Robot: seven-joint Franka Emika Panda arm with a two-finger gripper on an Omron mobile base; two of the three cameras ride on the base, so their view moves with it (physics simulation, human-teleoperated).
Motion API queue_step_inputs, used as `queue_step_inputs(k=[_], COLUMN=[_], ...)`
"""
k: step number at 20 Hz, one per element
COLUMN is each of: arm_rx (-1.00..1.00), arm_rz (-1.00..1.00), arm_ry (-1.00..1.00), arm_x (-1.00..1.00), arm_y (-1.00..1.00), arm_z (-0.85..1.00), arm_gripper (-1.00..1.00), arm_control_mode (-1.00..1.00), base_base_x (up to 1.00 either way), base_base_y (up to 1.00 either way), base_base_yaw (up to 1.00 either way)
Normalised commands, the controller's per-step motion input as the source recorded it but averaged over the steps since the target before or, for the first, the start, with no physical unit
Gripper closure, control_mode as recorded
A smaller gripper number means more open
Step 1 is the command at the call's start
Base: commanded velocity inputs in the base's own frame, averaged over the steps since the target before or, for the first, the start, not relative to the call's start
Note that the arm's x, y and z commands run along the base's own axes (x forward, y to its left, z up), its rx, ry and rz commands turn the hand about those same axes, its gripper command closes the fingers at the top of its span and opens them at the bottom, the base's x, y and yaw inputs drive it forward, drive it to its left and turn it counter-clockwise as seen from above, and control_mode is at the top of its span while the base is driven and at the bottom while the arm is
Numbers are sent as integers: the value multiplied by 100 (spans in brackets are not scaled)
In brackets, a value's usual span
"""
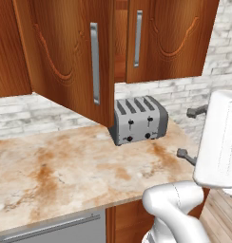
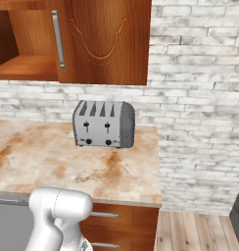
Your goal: Close all open cabinet doors.
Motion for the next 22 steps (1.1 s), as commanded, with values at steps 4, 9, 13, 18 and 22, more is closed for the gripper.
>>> queue_step_inputs(k=[4,9,13,18,22], arm_rx=[-12,-8,-5,-9,-13], arm_rz=[0,0,0,-3,-5], arm_ry=[-9,-6,-8,-13,-17], arm_x=[-47,16,50,63,64], arm_y=[62,71,65,61,64], arm_z=[0,-6,-10,-7,-4], arm_gripper=[-100,-100,-100,-100,-100], arm_control_mode=[-100,-100,-100,-100,-100], base_base_x=[0,0,0,0,0], base_base_y=[0,0,0,0,0], base_base_yaw=[0,0,0,0,0])
